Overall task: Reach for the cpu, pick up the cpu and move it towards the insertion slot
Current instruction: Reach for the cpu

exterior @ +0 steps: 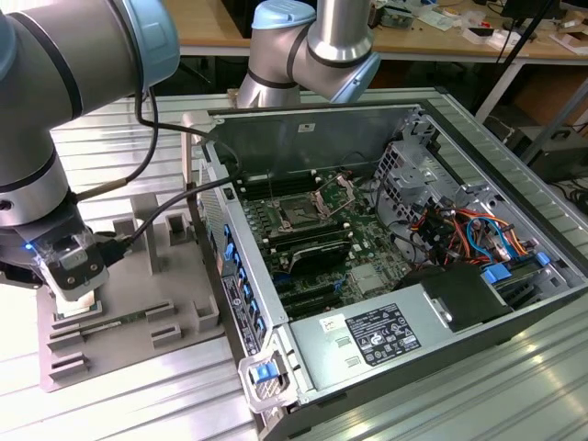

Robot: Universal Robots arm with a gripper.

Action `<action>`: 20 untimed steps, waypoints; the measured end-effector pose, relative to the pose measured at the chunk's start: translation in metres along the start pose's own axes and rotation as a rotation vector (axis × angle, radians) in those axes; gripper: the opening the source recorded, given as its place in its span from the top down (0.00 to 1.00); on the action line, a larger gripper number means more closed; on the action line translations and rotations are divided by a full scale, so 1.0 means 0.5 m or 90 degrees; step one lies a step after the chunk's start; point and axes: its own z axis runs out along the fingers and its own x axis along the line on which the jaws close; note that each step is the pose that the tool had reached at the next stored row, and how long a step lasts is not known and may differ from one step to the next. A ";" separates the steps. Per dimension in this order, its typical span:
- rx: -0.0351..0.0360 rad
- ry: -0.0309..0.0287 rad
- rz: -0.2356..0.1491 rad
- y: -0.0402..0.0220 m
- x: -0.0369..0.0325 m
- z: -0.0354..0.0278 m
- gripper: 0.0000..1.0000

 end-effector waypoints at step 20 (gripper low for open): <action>0.0000 0.0000 0.000 -0.002 0.000 0.014 0.89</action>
